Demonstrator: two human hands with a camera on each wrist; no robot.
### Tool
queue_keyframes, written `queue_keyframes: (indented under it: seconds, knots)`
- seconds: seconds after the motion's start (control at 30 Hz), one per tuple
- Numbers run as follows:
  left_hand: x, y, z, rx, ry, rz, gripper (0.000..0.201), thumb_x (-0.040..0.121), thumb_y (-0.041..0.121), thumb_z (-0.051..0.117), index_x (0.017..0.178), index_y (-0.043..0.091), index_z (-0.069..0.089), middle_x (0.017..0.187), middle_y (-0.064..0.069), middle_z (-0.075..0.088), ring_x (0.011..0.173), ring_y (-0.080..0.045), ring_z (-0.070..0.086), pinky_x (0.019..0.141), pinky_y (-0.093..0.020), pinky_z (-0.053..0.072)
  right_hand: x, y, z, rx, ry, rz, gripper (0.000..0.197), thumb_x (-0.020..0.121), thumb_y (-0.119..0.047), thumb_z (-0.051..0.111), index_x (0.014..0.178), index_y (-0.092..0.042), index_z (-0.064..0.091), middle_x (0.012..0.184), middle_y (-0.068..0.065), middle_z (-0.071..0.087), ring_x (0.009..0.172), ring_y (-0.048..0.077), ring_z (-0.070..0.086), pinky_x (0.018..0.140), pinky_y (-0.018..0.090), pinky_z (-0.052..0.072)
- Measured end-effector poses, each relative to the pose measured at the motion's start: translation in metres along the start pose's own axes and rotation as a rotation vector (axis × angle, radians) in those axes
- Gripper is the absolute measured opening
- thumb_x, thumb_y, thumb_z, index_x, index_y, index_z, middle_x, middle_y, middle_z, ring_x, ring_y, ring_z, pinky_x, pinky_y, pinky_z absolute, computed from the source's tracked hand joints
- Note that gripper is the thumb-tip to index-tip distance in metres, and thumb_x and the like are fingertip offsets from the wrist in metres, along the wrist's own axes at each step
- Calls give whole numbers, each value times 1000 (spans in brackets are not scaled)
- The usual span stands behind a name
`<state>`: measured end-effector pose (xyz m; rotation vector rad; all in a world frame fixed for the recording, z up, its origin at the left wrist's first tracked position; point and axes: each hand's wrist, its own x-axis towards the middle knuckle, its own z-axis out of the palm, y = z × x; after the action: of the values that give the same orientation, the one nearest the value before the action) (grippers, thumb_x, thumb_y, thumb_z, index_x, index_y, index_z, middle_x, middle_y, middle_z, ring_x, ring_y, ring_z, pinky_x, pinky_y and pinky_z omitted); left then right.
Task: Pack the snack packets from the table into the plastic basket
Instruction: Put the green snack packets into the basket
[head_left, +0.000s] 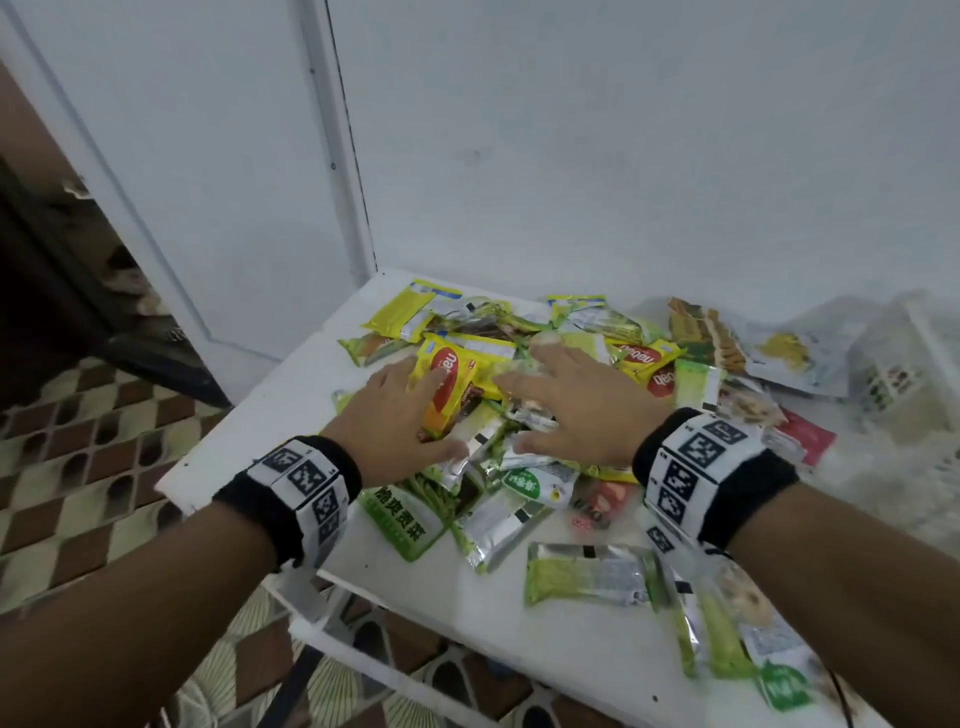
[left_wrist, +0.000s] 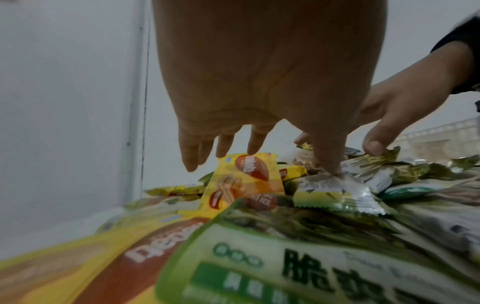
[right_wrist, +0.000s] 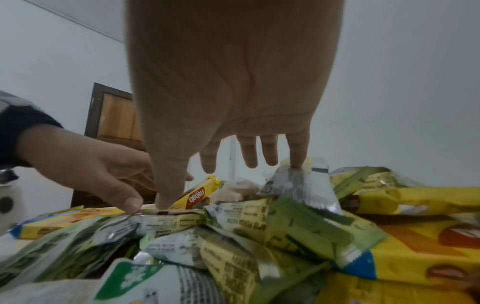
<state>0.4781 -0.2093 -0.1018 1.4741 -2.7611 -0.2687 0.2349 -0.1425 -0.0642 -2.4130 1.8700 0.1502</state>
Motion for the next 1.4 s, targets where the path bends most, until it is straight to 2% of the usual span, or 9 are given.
queue_keyframes:
  seconds: [0.1,0.27,0.57,0.7,0.83,1.0,1.2,1.3,1.4]
  knots:
    - [4,-6,0,-101,-90,-48,102,80,84,47,161,30,18,165,-8,21,149,-29,25,120,-47,30,11,-1,5,-43,-44,-22,72,93,-70,48,156,-44,23,161,8,29,149,31,27,120,52,28]
    - [11,-9,-10,-117,28,-62,71,88,72,52,141,26,53,147,-6,44,143,-25,31,113,-49,39,16,6,-2,-79,-59,-24,56,95,-68,45,144,-40,43,139,8,49,128,28,47,106,47,42]
    - [87,-1,-56,-66,57,110,30,101,39,55,123,19,63,110,-4,55,108,-27,54,92,-40,44,40,21,-24,11,115,89,32,101,-55,47,118,-36,66,115,1,52,112,25,50,89,42,49]
    - [127,-6,-58,-37,5,203,27,102,32,55,125,21,63,118,-6,59,112,-27,56,90,-35,43,67,24,-27,-48,128,225,29,101,-46,50,122,-32,64,117,5,56,114,30,53,88,42,47]
    - [155,-7,-58,-8,-37,356,31,100,26,57,130,25,64,124,-6,59,117,-29,55,96,-39,46,84,25,-23,-92,-19,371,36,99,-46,46,128,-31,61,120,7,58,113,33,56,86,42,49]
    - [180,-1,-53,71,-87,542,30,100,20,54,125,30,68,116,-4,56,111,-30,52,89,-44,49,81,18,-14,-9,-11,476,34,99,-49,45,123,-30,61,103,5,59,96,29,60,70,35,43]
    - [192,-2,-41,117,65,730,23,100,18,58,114,27,75,119,-2,53,112,-27,43,91,-38,45,74,12,-13,58,12,504,37,99,-50,45,125,-30,63,101,4,60,94,27,60,77,38,53]
    - [191,-7,-36,74,237,822,12,93,15,70,96,24,76,110,-3,57,100,-29,47,80,-45,50,72,12,-16,85,21,522,39,99,-54,46,124,-29,63,104,4,61,95,26,61,79,39,53]
    - [181,-13,-43,41,335,871,8,93,12,69,97,19,72,109,-5,58,96,-30,49,74,-42,51,69,14,-25,158,-4,514,43,98,-58,47,123,-27,63,108,4,64,98,26,62,86,43,54]
